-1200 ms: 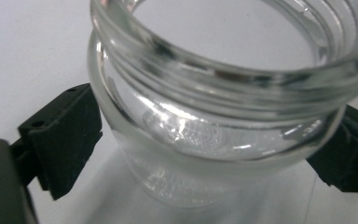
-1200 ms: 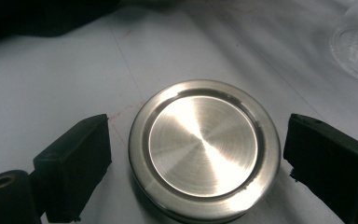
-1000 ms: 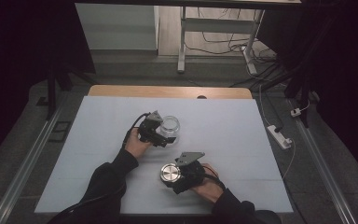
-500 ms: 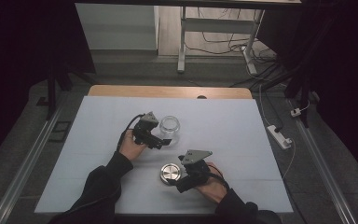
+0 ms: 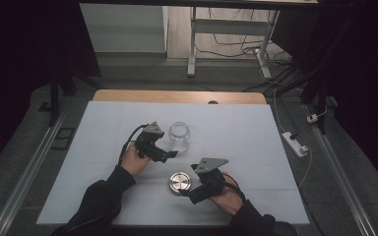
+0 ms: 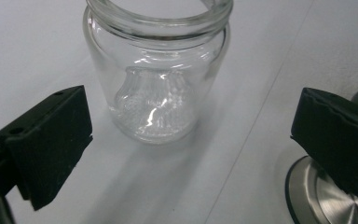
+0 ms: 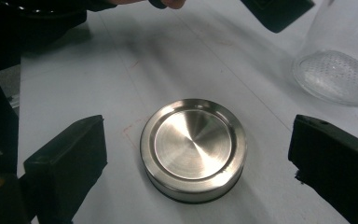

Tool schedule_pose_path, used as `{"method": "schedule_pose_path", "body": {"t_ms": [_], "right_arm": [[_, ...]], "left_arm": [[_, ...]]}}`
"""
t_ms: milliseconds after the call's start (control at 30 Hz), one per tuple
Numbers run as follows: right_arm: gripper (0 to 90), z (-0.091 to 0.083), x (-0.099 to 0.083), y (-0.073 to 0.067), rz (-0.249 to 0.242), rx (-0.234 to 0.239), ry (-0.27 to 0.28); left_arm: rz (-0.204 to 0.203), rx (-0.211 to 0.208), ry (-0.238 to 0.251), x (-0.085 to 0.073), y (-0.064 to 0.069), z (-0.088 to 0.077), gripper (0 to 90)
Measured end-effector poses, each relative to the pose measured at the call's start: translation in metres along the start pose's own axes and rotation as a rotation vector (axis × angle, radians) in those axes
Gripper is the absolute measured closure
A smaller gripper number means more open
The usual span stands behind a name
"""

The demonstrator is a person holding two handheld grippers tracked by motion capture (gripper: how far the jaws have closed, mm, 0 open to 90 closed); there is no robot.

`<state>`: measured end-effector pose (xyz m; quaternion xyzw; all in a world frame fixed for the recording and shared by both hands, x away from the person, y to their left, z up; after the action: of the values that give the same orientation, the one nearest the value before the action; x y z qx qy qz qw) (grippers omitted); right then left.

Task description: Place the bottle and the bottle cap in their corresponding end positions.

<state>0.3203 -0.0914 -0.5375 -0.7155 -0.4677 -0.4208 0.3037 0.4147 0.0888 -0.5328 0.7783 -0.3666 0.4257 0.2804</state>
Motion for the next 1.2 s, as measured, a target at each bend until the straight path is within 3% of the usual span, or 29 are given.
{"method": "schedule_pose_path", "body": {"t_ms": [500,867,1200], "right_arm": [[0.4,-0.009,0.002,0.007,0.042,-0.032,0.017],[0.0,-0.02,0.005,0.011,0.027,-0.066,0.031],[0.0,-0.03,0.004,0.011,0.036,-0.075,0.032]], "left_arm": [[-0.058,-0.084,0.011,-0.007,0.016,-0.021,0.0],[-0.06,-0.103,0.028,-0.01,0.034,-0.041,0.0],[-0.026,-0.108,0.011,-0.021,0.051,-0.056,0.0]]}}
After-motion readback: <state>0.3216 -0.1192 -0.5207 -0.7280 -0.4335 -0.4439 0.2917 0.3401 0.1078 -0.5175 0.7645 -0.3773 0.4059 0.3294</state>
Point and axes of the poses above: each handheld gripper's, and its own axes: z roughly forward along the jaws, x roughly out of its top, y roughly to its right, the point moved 5 cm from there along z, roughly forward along the jaws, and after that the axes turned 9 degrees about y, right-handed, at the moved point
